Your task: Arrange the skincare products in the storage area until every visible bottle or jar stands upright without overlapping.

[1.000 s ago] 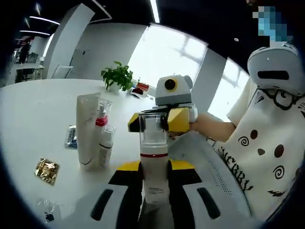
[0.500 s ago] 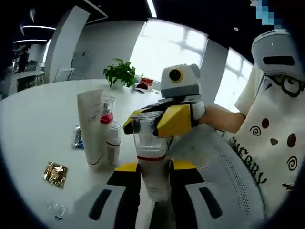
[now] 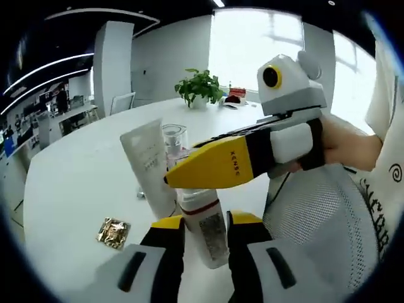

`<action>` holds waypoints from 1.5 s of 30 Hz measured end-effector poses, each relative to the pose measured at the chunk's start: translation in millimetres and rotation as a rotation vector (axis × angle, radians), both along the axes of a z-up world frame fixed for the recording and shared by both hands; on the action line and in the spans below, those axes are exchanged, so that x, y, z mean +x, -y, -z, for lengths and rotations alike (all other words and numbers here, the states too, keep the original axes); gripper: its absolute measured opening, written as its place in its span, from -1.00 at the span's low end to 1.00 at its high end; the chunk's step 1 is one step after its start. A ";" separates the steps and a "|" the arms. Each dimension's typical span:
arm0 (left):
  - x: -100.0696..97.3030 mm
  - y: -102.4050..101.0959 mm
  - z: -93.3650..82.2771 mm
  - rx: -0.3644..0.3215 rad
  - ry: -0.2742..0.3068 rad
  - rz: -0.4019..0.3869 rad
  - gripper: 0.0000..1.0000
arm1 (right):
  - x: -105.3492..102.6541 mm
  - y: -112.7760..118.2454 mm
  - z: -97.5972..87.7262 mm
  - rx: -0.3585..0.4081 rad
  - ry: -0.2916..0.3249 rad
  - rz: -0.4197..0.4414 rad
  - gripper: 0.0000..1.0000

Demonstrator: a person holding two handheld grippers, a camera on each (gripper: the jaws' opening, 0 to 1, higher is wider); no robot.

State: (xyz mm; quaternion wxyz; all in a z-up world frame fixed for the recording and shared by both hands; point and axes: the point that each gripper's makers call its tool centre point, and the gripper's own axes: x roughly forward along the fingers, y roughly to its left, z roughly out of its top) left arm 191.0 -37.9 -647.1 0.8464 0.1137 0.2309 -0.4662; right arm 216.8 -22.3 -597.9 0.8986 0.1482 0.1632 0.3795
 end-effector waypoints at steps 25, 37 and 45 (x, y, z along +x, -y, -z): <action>-4.5 3.3 5.6 -0.112 -0.048 0.212 -0.69 | -18.7 -3.0 0.1 -0.047 0.059 -0.149 -0.48; -19.4 10.3 15.5 -0.097 -0.034 0.335 -0.69 | -19.8 -16.7 1.8 -0.125 0.184 -0.297 -0.54; -9.4 4.1 33.6 -0.040 -0.027 0.302 -0.69 | -13.2 -25.4 19.5 -0.198 0.222 -0.272 -0.56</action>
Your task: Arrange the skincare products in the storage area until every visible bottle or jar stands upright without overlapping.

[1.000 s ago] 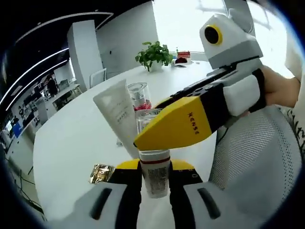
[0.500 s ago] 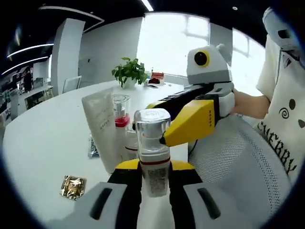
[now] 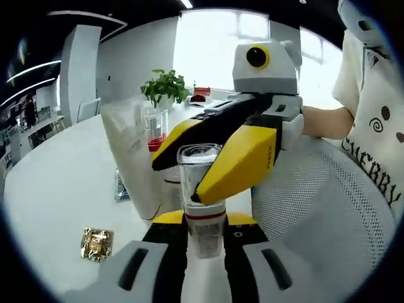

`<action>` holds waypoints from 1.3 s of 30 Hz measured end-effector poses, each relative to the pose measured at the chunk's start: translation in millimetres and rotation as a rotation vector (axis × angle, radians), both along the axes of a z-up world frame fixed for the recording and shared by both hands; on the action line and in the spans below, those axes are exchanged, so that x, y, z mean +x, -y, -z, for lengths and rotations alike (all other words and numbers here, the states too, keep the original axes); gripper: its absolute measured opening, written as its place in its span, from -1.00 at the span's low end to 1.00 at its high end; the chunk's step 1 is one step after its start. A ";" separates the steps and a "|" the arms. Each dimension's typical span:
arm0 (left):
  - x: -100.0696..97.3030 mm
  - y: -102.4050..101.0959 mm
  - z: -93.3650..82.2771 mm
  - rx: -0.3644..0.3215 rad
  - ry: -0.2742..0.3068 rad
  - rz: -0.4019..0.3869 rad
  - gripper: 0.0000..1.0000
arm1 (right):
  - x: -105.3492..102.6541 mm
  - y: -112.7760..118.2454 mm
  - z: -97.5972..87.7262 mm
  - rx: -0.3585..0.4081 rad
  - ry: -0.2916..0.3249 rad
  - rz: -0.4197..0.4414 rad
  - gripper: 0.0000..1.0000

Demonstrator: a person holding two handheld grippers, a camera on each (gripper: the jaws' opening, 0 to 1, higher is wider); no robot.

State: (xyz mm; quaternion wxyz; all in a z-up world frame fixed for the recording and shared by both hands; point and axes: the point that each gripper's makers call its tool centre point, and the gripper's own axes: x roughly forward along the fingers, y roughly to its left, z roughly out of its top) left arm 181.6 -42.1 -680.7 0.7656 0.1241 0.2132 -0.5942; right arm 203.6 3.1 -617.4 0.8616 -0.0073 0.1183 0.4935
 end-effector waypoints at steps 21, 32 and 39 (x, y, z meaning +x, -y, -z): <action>23.0 -18.4 21.8 0.092 0.072 -0.066 -0.67 | 9.7 2.5 21.3 -0.111 0.030 0.047 -0.56; 22.6 -19.0 38.9 0.135 0.085 -0.055 -0.67 | 4.7 -1.1 35.8 -0.183 0.013 0.027 -0.55; 23.7 -18.1 39.9 0.140 0.110 -0.051 -0.67 | 4.0 -1.0 35.7 -0.173 -0.006 0.031 -0.53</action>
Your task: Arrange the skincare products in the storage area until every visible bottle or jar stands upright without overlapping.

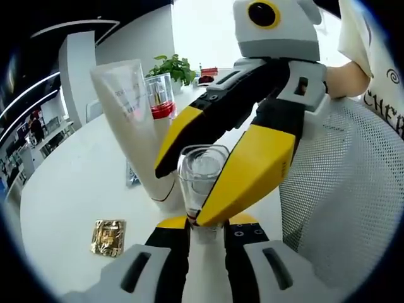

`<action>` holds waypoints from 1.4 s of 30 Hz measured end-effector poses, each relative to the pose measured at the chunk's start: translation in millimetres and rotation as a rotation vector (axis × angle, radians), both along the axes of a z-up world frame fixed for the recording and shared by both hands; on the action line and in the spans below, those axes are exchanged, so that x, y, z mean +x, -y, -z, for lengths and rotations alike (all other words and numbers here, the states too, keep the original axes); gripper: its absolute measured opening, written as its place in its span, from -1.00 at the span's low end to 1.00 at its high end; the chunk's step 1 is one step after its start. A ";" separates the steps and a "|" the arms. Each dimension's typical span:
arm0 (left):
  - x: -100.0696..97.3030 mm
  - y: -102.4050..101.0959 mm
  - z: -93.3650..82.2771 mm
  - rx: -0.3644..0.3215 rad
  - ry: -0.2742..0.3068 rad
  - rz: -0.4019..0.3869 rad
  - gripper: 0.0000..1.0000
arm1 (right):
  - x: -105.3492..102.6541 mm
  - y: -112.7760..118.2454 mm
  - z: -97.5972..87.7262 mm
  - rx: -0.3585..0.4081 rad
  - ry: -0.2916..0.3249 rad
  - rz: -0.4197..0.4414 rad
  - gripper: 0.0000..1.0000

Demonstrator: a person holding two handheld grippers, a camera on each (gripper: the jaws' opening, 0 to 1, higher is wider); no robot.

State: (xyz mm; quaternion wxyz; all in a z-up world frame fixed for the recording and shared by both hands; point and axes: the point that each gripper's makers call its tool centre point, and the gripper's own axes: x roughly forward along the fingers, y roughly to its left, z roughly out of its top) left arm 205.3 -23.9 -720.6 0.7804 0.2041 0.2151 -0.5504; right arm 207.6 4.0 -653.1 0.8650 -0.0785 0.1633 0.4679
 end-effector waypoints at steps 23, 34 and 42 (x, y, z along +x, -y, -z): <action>5.7 -13.9 9.5 0.102 0.008 -0.053 -0.41 | -12.0 21.2 -0.1 -0.007 -0.064 0.012 -0.28; 10.3 -25.4 9.9 0.123 -0.012 -0.103 -0.55 | -25.9 43.4 9.2 -0.105 -0.057 0.010 -0.36; 7.3 -26.5 13.2 0.135 -0.046 -0.117 -0.68 | -14.3 75.4 17.2 -0.153 -0.112 0.101 -0.35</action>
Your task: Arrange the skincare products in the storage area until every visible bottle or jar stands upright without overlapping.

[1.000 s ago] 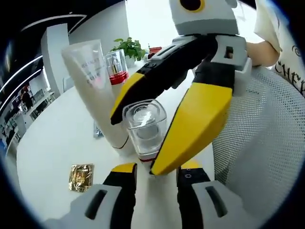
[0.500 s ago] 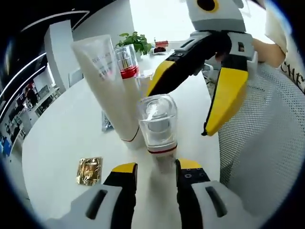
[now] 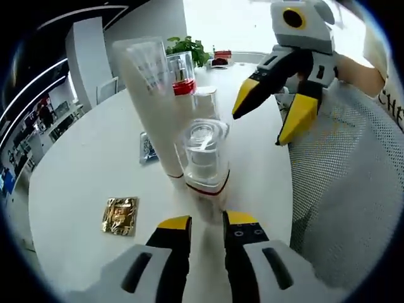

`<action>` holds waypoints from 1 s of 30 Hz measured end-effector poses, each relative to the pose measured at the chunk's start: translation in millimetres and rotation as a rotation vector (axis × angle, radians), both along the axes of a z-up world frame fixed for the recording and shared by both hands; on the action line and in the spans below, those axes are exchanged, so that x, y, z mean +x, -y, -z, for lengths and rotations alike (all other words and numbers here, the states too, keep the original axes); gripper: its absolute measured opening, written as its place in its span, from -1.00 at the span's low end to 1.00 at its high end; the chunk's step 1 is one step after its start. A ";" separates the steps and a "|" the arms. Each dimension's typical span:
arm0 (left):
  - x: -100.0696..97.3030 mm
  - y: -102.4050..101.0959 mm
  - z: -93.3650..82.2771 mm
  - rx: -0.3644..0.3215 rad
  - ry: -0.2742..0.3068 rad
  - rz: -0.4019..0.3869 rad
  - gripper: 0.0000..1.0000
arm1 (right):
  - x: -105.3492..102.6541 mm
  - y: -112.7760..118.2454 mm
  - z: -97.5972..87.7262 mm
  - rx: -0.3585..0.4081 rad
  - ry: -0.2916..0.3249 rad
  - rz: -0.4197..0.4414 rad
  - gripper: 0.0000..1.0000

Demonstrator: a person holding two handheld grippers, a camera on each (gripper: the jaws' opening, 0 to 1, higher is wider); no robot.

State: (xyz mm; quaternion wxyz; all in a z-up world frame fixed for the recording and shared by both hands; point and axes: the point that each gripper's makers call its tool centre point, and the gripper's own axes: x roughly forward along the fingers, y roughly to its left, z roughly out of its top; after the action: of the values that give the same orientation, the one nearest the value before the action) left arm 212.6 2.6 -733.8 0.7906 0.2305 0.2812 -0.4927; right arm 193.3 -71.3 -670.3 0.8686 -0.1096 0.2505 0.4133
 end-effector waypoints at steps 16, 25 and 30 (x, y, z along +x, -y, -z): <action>-11.0 4.9 9.1 0.017 -0.086 -0.002 -0.69 | 26.4 12.9 21.4 -0.119 -0.077 0.047 -0.25; -10.2 15.5 9.8 0.031 -0.095 -0.017 -0.76 | 25.1 8.1 40.1 -0.162 -0.148 0.005 -0.26; -5.4 15.8 8.1 0.050 -0.079 -0.032 -0.80 | 29.6 12.9 43.2 -0.201 -0.148 0.007 -0.31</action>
State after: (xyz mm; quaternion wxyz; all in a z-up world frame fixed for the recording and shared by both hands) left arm 207.2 -13.2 -741.8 0.7805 0.2262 0.3282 -0.4816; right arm 223.0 -84.2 -713.5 0.8339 -0.1642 0.3543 0.3900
